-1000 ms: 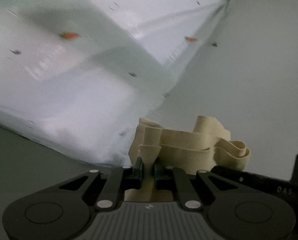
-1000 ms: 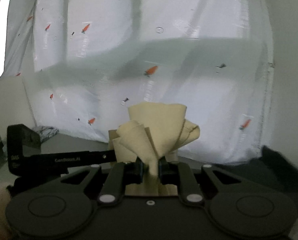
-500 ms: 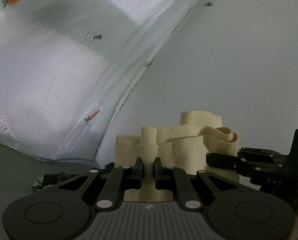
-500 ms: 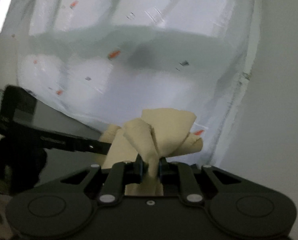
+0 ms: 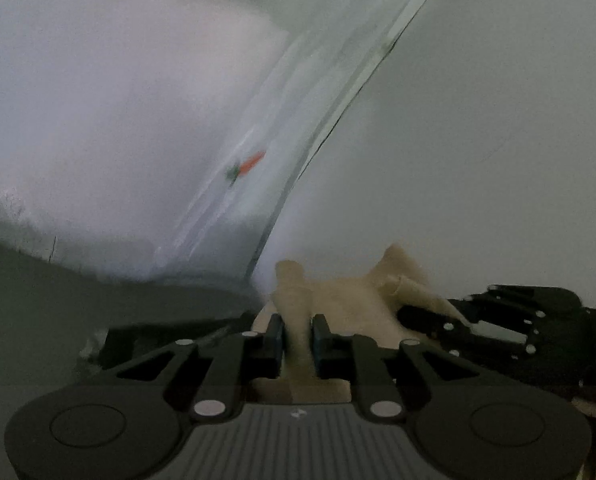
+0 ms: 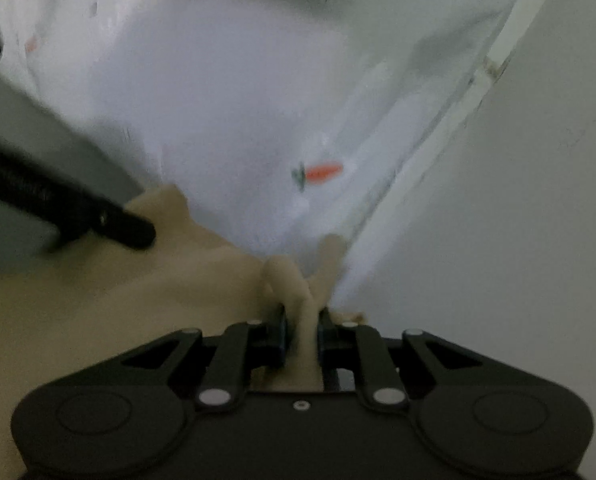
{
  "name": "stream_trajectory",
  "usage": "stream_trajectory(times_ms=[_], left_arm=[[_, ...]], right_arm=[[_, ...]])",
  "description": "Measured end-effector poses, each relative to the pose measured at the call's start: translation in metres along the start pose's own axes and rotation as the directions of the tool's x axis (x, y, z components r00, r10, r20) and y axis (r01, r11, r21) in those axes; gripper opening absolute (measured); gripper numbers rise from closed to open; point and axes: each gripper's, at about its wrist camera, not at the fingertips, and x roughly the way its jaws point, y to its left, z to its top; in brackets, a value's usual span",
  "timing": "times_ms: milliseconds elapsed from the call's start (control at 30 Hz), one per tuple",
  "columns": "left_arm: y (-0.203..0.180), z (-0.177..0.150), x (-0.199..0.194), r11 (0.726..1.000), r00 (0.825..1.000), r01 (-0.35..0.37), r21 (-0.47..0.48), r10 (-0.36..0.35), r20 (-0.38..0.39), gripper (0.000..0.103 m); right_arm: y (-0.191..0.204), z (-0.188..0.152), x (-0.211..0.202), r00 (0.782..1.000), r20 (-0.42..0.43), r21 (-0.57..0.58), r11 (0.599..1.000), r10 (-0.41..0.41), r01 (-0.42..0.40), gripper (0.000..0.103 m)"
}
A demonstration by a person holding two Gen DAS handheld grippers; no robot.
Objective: Fold clothes
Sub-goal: 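Carry the sweater bundle to the dark bin and open both tools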
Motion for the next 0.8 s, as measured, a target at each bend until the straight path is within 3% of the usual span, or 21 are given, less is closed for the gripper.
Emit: stream_trajectory(times_ms=[67,133,233,300,400,500,567,633,700,800], left_arm=[[0.002,-0.006,0.009,1.000,0.999,-0.001,0.004,0.001,-0.037,0.024],[-0.001,-0.007,0.010,0.999,0.999,-0.007,0.042,0.008,-0.033,0.024],[-0.004,-0.002,0.007,0.997,0.999,-0.026,0.074,0.029,-0.038,0.029],[-0.004,0.000,0.001,0.997,0.999,-0.033,0.071,0.036,-0.041,0.035],[-0.005,0.004,-0.017,0.995,0.998,-0.062,0.084,0.063,-0.015,0.052],[-0.010,0.010,-0.040,0.988,0.995,-0.094,0.123,0.090,0.042,0.071],[-0.016,0.014,-0.061,0.979,0.991,-0.111,0.169,0.097,0.092,0.084],[-0.024,0.015,-0.089,0.965,0.981,-0.140,0.222,0.105,0.162,0.093],[-0.031,0.013,-0.119,0.950,0.963,-0.175,0.259,0.111,0.243,0.102],[-0.039,0.005,-0.167,0.931,0.926,-0.224,0.288,0.111,0.361,0.103]], right_arm=[[-0.002,-0.005,-0.001,1.000,0.004,0.041,0.999,-0.012,0.012,0.018],[-0.003,-0.006,-0.003,0.999,0.005,0.062,0.998,-0.034,0.033,0.034],[-0.003,-0.001,-0.008,0.998,0.011,0.066,0.996,-0.060,0.060,0.043],[-0.004,0.005,-0.015,0.997,0.027,0.071,0.995,-0.070,0.068,0.052],[-0.006,0.013,-0.030,0.993,0.068,0.103,0.991,-0.098,0.091,0.060],[-0.006,0.020,-0.046,0.984,0.099,0.143,0.981,-0.148,0.133,0.075],[-0.005,0.024,-0.059,0.977,0.113,0.181,0.971,-0.181,0.159,0.077],[-0.005,0.028,-0.076,0.970,0.130,0.253,0.953,-0.205,0.168,0.087],[-0.001,0.030,-0.100,0.963,0.163,0.359,0.922,-0.215,0.145,0.095],[0.015,0.028,-0.130,0.947,0.216,0.466,0.877,-0.238,0.114,0.102]])
